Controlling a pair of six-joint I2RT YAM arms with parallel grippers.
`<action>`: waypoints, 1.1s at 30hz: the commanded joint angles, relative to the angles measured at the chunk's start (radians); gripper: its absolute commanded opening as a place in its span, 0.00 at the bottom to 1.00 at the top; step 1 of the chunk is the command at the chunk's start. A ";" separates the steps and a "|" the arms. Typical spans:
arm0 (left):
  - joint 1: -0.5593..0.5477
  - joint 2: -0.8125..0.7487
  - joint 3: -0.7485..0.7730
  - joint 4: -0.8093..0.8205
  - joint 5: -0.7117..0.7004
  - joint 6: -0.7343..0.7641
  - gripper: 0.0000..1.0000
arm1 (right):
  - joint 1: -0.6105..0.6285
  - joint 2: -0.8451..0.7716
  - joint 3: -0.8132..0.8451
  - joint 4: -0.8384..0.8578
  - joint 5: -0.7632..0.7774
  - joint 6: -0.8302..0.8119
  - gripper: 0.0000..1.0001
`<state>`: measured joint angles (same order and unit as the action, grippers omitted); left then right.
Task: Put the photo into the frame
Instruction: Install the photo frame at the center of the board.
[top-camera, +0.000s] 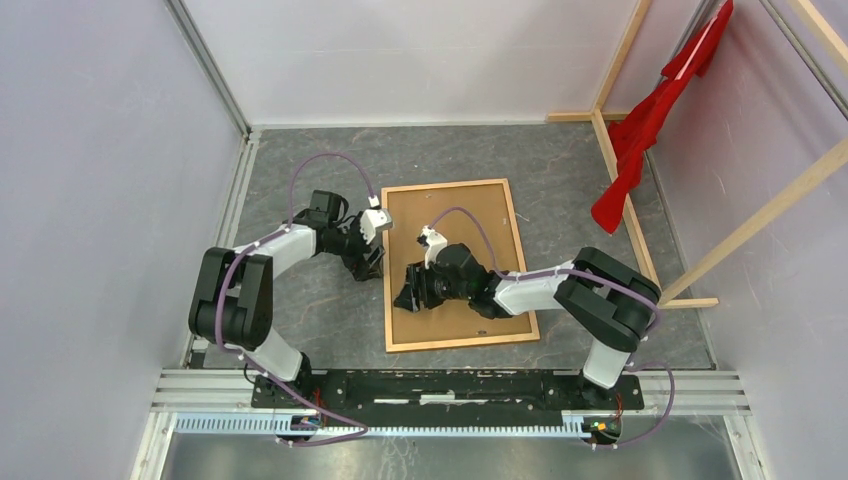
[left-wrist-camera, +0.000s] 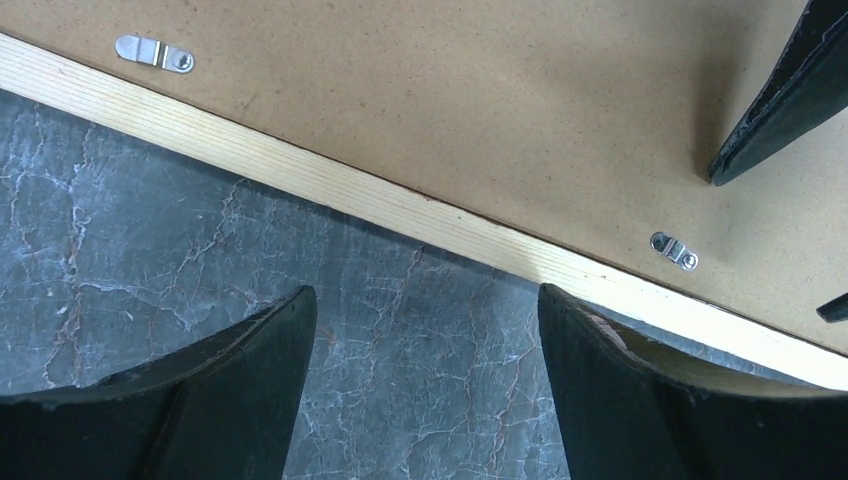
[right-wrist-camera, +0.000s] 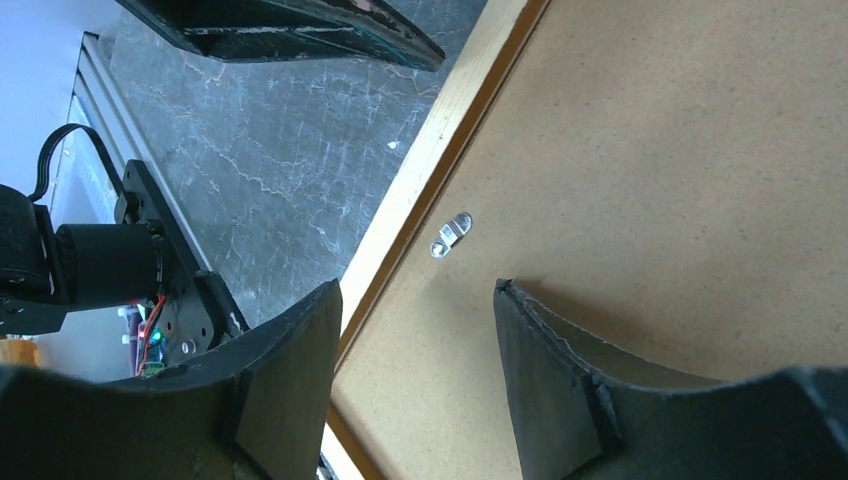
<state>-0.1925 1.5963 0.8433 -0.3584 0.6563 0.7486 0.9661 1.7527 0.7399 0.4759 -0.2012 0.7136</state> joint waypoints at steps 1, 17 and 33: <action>-0.007 0.013 0.036 0.009 0.025 0.009 0.87 | 0.011 0.026 0.042 0.041 -0.019 0.002 0.63; -0.019 0.039 0.034 0.029 0.004 -0.003 0.85 | 0.016 0.079 0.065 0.054 -0.040 0.013 0.59; -0.023 0.031 0.033 0.028 -0.012 0.003 0.84 | 0.016 0.123 0.070 0.086 -0.059 0.044 0.55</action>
<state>-0.2024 1.6279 0.8520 -0.3569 0.6521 0.7483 0.9749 1.8492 0.7982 0.5533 -0.2512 0.7475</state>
